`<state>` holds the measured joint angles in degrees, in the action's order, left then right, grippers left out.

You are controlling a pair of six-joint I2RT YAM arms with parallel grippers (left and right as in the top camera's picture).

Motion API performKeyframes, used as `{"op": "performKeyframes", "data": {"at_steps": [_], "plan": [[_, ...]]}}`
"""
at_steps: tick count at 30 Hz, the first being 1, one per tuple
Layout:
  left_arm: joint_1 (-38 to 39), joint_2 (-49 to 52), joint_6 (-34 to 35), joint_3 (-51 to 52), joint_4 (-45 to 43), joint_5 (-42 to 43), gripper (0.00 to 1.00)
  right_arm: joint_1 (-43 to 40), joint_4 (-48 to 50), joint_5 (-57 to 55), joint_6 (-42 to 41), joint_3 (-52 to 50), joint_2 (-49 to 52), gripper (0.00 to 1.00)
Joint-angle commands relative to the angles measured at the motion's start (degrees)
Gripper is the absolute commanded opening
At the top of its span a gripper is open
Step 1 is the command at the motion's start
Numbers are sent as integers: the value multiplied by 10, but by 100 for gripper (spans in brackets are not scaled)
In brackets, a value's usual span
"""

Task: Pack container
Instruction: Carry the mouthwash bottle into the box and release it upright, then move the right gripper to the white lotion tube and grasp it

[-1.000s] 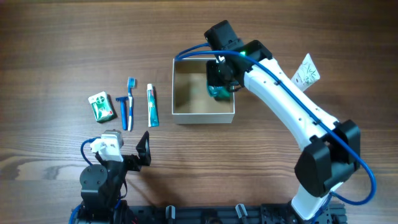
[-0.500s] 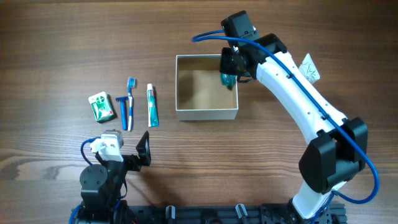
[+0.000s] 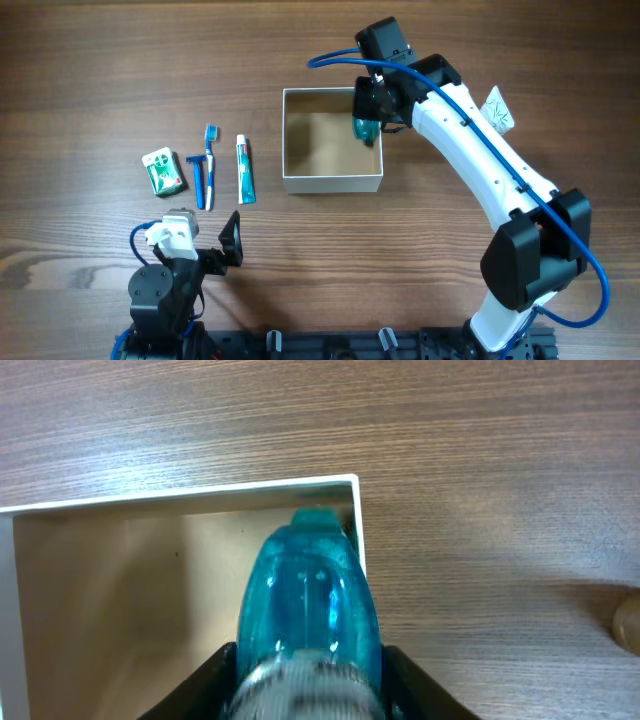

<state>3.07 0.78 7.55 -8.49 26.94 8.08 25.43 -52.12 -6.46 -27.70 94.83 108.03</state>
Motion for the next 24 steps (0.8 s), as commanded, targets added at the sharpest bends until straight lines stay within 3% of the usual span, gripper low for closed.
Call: {"op": "performKeyframes", "data": {"at_steps": [1,4,8,13,24], "plan": [[3,-6,-7,7,0,17,100,2,5,1,7,8,-5,61],[3,-6,-7,7,0,17,100,2,6,0,7,8,-5,68],[3,-6,-7,7,0,17,100,2,4,0,8,8,-5,69],[3,-6,-7,7,0,17,100,2,-13,0,10,9,-28,90],[3,-6,-7,7,0,17,100,-10,-43,-52,40,9,-201,90]]}}
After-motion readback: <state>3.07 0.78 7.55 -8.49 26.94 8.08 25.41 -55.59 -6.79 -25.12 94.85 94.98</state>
